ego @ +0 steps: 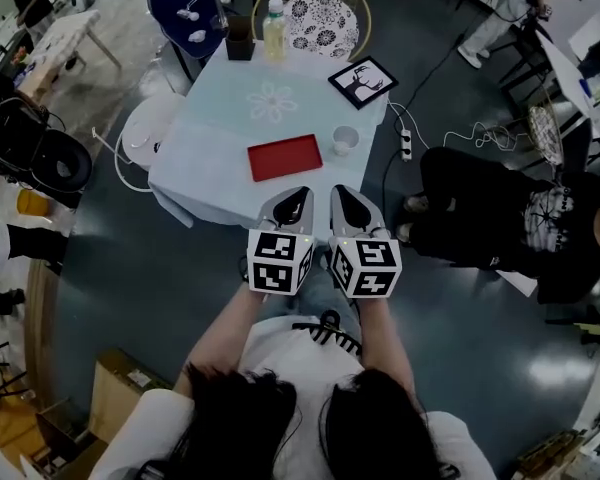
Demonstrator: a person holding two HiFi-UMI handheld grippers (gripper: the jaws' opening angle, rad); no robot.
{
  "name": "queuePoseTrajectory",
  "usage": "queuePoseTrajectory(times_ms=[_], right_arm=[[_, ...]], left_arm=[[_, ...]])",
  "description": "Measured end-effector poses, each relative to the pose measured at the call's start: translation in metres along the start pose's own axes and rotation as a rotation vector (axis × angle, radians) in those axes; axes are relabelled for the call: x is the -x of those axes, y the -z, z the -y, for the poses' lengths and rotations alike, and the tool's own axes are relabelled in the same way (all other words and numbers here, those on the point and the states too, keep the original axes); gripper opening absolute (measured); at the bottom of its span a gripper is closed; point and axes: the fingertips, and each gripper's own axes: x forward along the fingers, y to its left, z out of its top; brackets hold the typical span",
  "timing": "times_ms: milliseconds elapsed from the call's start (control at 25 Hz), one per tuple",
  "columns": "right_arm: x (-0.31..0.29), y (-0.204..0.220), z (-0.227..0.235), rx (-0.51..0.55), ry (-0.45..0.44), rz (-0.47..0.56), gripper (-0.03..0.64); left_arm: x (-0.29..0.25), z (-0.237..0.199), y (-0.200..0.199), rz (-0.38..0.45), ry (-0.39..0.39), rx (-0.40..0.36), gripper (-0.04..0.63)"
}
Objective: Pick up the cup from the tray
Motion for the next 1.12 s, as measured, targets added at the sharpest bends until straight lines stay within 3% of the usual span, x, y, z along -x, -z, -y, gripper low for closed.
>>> queuePoseTrajectory(times_ms=[120,320,520,1120], right_arm=[[0.005,0.001,-0.007,0.052,0.01,-0.019,0.021],[0.012,-0.002,-0.013,0.035,0.0,-0.011,0.023],[0.016,0.0,-0.021,0.066,-0.006,-0.019,0.023],[0.015,0.009,-0.006,0.067,0.002,-0.034,0.023]], left_arm=[[0.007,0.003,-0.003,0.01,0.001,-0.002,0.0],[0.013,0.01,-0.005,0.013,0.002,-0.027,0.0],[0.023,0.01,0.001,0.01,0.004,0.007,0.0],[0.012,0.006,0.003,0.017,-0.023,0.011,0.0]])
